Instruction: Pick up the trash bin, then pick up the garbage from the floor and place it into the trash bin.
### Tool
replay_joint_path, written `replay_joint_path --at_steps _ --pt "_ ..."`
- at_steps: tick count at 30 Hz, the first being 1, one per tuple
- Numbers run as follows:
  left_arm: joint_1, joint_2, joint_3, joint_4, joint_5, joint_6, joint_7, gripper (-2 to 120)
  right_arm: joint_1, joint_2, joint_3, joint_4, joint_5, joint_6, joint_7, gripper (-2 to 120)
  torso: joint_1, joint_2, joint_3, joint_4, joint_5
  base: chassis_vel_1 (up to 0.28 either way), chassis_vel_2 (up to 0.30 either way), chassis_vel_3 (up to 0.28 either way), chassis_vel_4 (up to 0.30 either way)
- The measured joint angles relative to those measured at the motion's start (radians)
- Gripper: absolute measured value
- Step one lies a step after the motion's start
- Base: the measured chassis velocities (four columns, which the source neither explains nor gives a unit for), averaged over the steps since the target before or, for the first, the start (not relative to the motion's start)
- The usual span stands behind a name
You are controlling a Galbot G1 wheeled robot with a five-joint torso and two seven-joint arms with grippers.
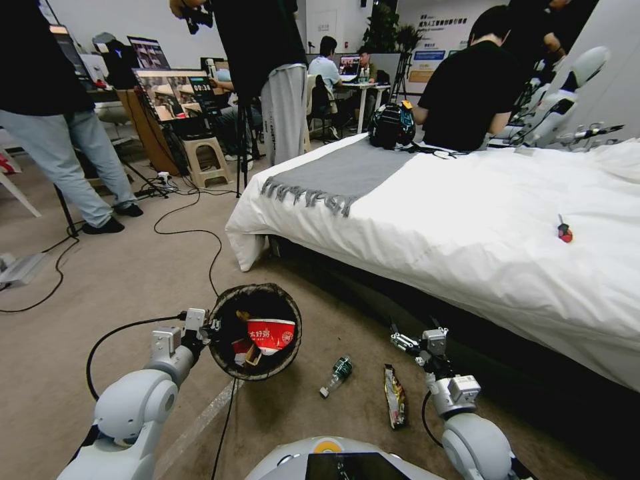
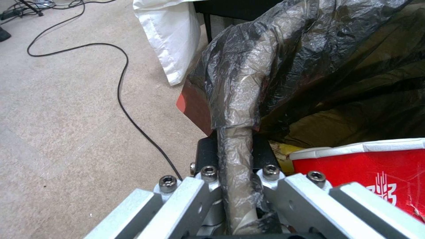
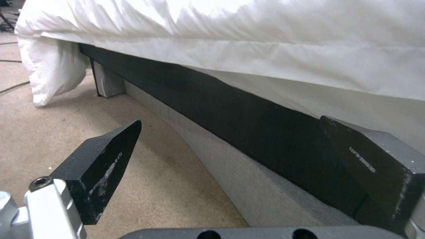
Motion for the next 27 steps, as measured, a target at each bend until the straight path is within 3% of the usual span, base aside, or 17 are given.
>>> replay_joint_path --at_steps 27 --pt "-0.002 0.002 0.006 0.000 0.001 0.000 0.002 1 -0.005 0.024 0.002 0.002 -0.006 -0.020 0.003 100 0.000 0.000 0.000 0.0001 -0.0001 0.004 -0.005 -0.004 0.004"
